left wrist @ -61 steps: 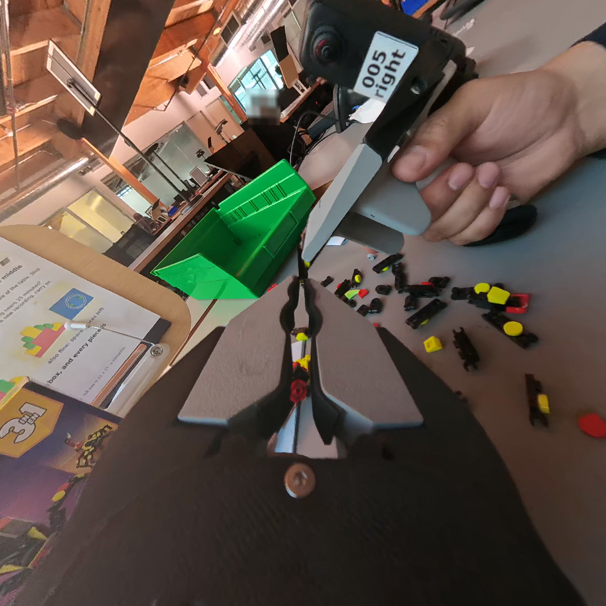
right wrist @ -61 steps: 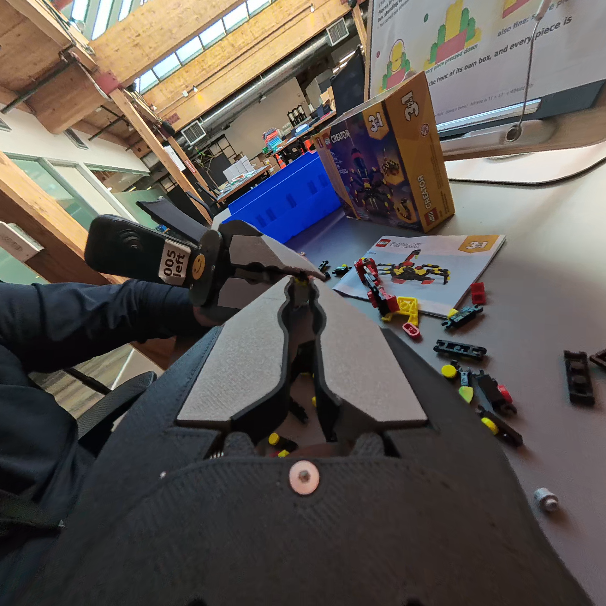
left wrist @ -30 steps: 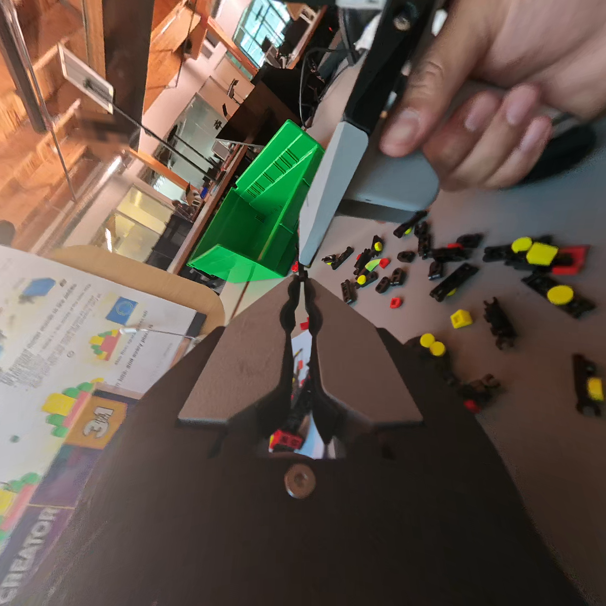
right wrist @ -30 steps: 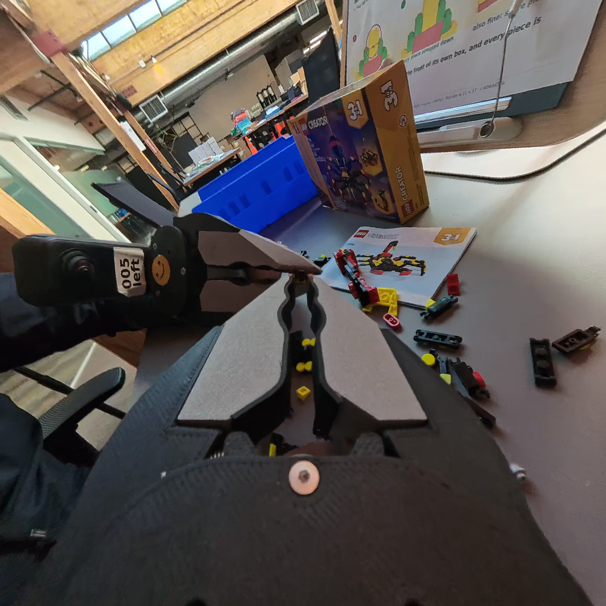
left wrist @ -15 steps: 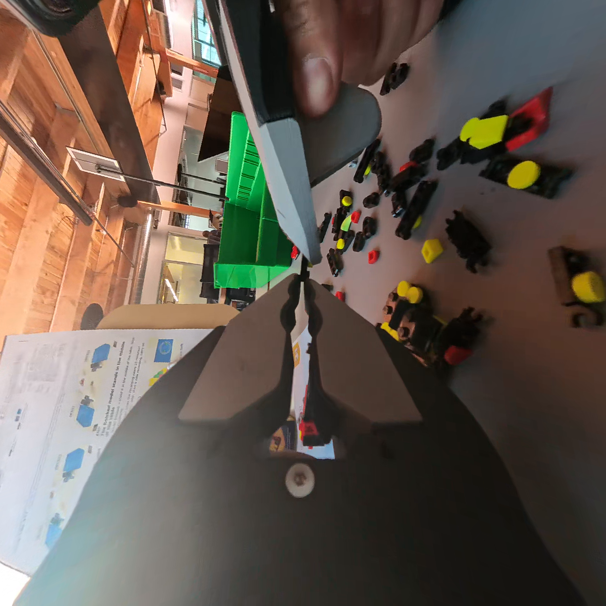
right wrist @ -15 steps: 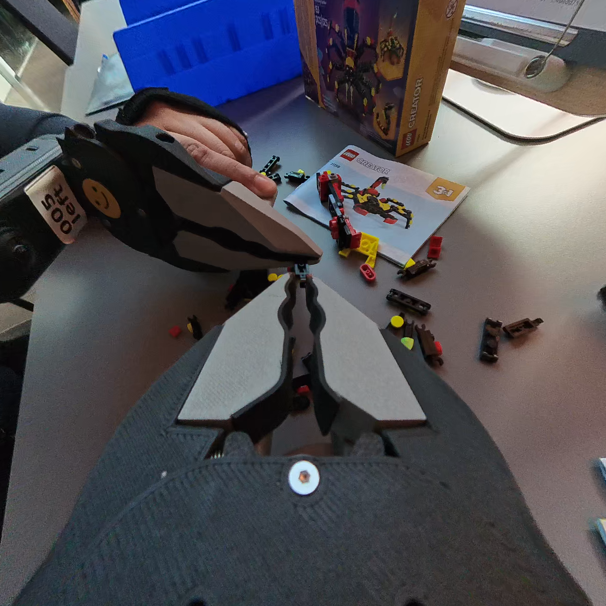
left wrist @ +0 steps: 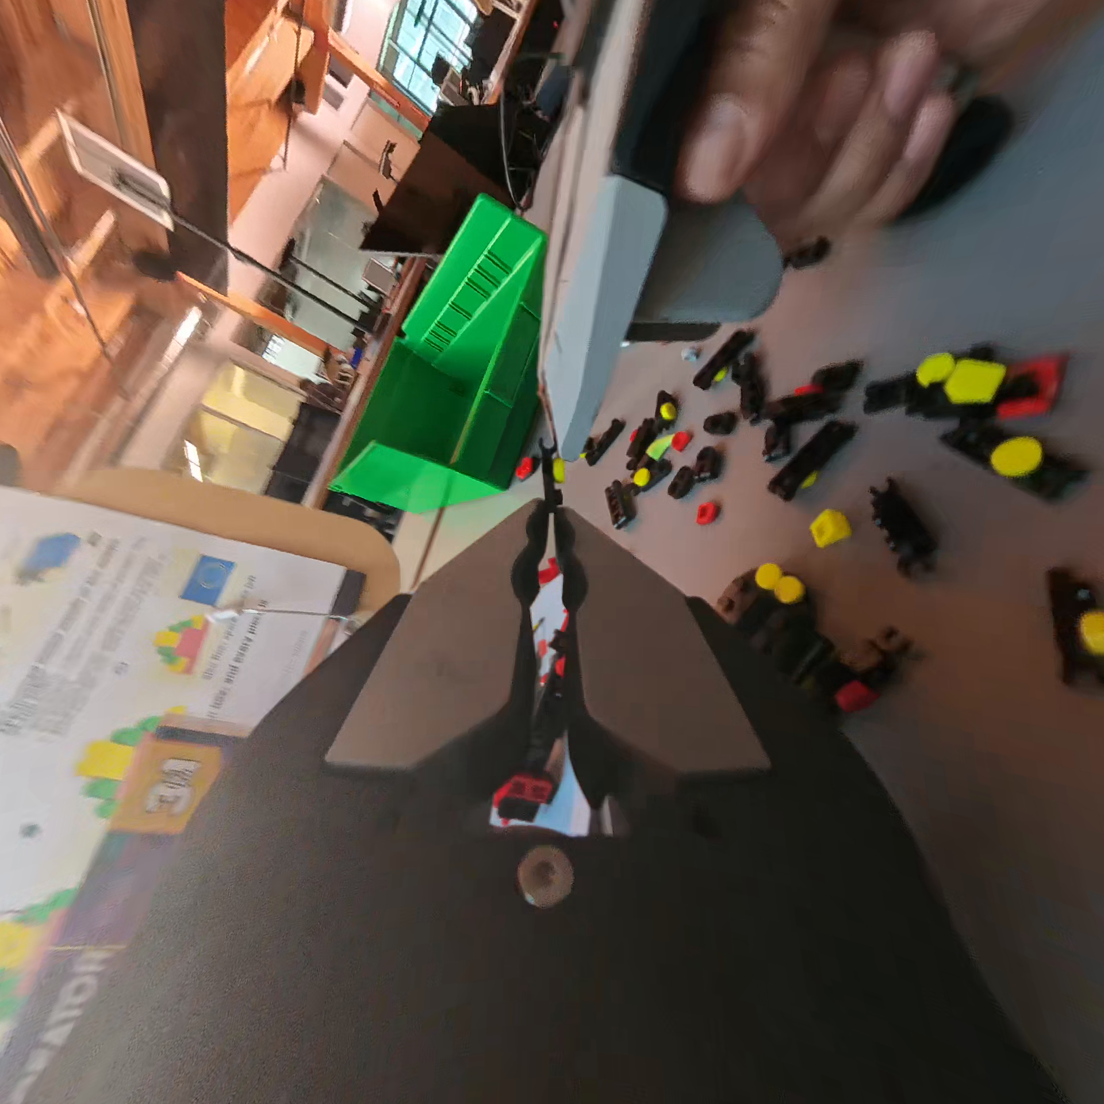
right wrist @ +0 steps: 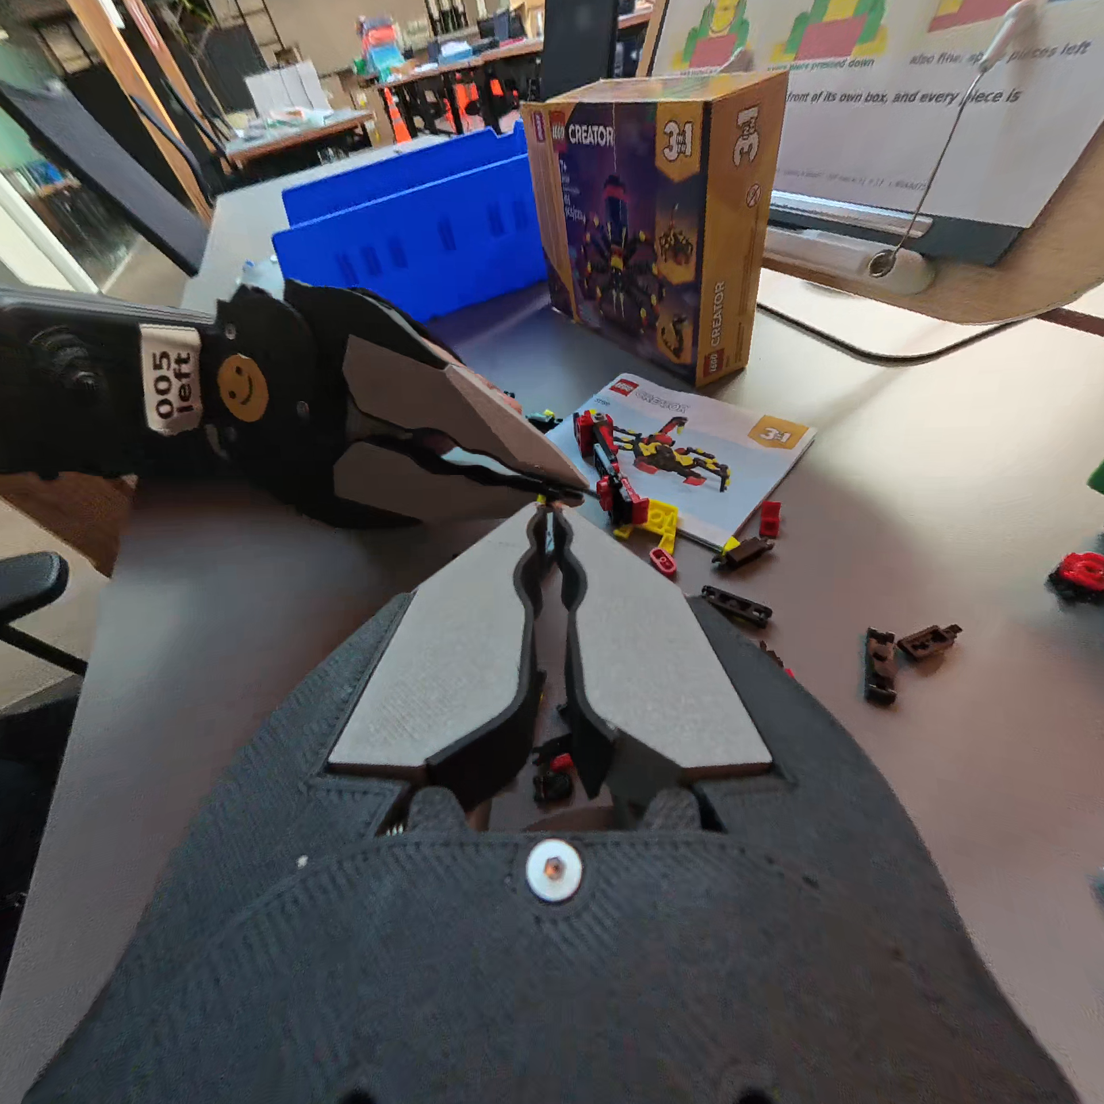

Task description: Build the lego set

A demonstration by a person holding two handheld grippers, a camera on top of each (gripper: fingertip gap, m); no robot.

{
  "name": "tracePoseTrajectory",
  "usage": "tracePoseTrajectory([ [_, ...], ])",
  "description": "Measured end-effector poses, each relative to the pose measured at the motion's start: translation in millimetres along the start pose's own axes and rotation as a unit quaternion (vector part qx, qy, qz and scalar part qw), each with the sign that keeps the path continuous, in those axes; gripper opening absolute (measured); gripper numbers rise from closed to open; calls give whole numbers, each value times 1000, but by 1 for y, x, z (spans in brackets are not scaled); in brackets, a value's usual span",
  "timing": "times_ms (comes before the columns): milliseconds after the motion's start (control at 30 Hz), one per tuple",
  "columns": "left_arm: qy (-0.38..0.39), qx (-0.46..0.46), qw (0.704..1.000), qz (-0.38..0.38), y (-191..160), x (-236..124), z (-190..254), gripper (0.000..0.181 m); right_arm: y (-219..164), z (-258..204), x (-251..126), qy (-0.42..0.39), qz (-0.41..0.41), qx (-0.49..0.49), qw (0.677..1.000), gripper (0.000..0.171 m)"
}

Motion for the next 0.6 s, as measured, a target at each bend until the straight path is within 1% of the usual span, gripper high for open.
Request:
tracePoseTrajectory([
  [67,-6,-47,999,1,1,1,-2,0,5,2,0,-5,22,20,1000,0],
  [100,-3,-52,999,0,2,1,-4,0,7,3,0,-4,30,29,999,0],
  [267,-4,-61,998,-8,2,1,-2,0,9,5,0,11,46,69,996,0],
  [433,-1,-67,998,-11,2,1,-3,0,10,5,1,8,47,71,996,2],
  [600,3,-70,997,-17,0,2,-4,0,10,4,2,12,49,81,995,8],
])
Point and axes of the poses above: each gripper's, where its closed fingertips meet, x out along the fingers, y out of its top, z = x × y across the jaws, the point moved 1 cm from there along -x, back along the fingers, and after that the axes turned 9 degrees about -x, right-handed, at the moved point
